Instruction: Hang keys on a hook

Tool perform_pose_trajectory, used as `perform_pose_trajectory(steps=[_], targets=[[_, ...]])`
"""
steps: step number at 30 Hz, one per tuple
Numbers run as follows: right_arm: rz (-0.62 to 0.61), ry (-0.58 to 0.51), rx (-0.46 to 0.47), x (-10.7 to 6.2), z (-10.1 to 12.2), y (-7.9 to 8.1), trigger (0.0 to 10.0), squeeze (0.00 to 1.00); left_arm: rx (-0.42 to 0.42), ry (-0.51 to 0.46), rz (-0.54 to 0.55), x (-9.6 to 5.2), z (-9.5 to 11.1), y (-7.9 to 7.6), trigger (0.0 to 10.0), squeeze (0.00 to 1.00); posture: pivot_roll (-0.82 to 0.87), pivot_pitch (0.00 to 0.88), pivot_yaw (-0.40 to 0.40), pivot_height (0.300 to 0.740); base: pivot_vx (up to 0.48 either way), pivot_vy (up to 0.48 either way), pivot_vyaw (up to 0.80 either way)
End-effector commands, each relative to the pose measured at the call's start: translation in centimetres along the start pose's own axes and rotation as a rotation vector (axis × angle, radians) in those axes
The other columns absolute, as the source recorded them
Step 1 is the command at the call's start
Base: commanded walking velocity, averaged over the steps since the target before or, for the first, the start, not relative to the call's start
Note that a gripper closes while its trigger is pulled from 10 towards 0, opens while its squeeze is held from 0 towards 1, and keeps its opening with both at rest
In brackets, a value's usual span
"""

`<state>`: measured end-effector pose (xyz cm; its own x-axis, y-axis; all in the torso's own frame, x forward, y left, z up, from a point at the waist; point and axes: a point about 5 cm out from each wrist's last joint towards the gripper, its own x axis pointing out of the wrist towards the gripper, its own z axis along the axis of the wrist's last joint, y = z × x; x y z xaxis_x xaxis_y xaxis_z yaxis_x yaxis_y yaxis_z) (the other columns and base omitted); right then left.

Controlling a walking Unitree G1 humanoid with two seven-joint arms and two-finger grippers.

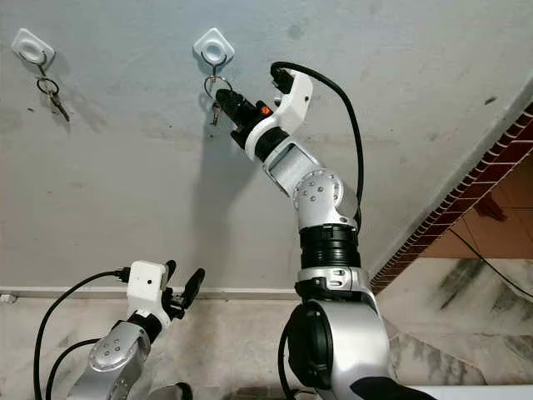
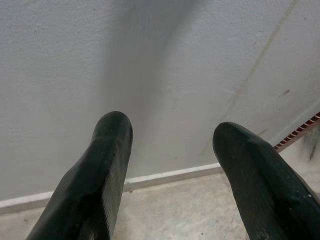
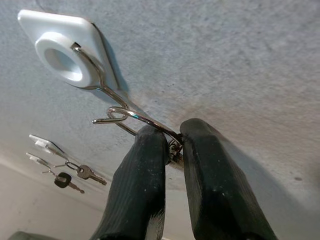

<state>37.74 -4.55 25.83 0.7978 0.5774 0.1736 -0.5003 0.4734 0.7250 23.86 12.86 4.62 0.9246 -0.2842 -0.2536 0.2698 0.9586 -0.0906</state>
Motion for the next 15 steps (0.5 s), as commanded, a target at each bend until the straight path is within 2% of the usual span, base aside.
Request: perform_pose_trajectory(steps=[1, 15], targets=[[0.016, 0.022, 0.031, 0.5, -0.3, 0.7, 10.0, 0.00, 0.005, 0.012, -0.018, -0.1, -0.1, -0.2, 10.0, 0.00, 0.09, 0.163, 0.011, 0.740, 0.000, 0.000, 0.00], [-0.028, 0.086, 0.051, -0.3, -1.6, 0.2, 10.0, 0.00, 0.003, 0.019, -0.027, 0.0, -0.3, -0.6, 10.0, 0.00, 0.08, 0.165, 0.006, 0.740, 0.000, 0.000, 0.00]])
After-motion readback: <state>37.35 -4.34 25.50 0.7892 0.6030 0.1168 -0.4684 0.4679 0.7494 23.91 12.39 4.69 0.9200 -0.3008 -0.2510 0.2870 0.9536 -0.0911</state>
